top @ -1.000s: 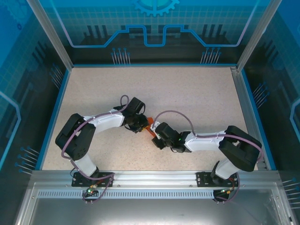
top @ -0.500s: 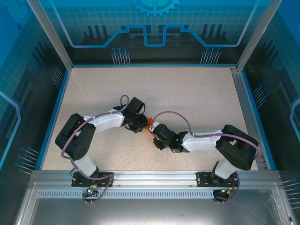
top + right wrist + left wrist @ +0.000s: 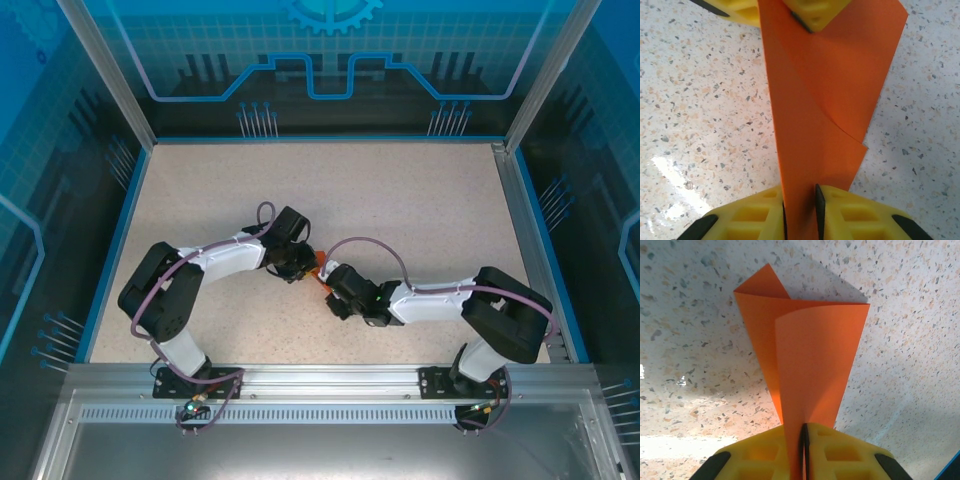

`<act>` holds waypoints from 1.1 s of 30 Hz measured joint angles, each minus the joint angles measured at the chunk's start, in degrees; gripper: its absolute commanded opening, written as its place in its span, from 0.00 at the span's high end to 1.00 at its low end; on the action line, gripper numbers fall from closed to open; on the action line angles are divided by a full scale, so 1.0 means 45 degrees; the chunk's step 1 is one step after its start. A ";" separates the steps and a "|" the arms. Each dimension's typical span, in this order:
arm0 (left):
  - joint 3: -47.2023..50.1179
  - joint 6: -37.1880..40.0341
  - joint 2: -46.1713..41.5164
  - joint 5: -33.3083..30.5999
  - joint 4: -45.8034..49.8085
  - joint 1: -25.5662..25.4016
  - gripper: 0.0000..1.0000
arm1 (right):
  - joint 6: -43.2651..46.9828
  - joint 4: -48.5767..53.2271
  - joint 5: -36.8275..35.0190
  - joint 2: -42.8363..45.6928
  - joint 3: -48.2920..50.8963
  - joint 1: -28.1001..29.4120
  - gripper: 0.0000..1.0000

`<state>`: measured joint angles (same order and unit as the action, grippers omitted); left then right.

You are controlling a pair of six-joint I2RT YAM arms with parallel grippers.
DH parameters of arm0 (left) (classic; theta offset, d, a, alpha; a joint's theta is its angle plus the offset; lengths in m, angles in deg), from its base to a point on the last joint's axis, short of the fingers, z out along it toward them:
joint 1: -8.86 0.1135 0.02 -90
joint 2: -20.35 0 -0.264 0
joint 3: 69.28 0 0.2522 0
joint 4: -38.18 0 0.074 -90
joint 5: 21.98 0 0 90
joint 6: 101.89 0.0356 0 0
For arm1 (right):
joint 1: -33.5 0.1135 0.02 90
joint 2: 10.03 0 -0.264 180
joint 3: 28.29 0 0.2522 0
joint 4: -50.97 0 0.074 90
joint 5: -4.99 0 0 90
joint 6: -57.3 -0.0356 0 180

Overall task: Fold a paper plane with a square sheet of paper (pick it up from the middle)
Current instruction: Fold the wing for the fifth time at the center of the table.

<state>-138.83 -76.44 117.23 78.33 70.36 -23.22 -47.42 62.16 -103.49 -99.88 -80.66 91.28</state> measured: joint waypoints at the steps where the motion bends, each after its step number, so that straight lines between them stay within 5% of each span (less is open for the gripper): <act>1: 0.0000 0.0000 0.0000 0.0000 0.0000 0.0000 0.88 | 0.0000 0.0000 0.0000 0.0049 0.0000 0.0024 0.76; 17: -0.0005 0.0005 0.0068 0.0000 0.0141 0.0000 0.85 | -0.0189 -0.0005 -0.0126 0.0102 0.0005 0.0078 0.95; 26: -0.0019 0.0510 -0.0510 -0.0505 0.0646 0.0073 0.44 | -0.0874 -0.1355 0.2560 0.0092 0.0821 -0.1263 0.98; 33: 0.0151 0.0811 -0.2613 -0.1389 0.0894 0.0189 0.32 | -0.1894 -0.2803 0.5581 0.0083 0.1511 -0.2939 0.99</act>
<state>-138.15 -72.79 105.47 72.07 74.38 -22.37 -55.95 49.55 -78.37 -99.50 -73.86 78.06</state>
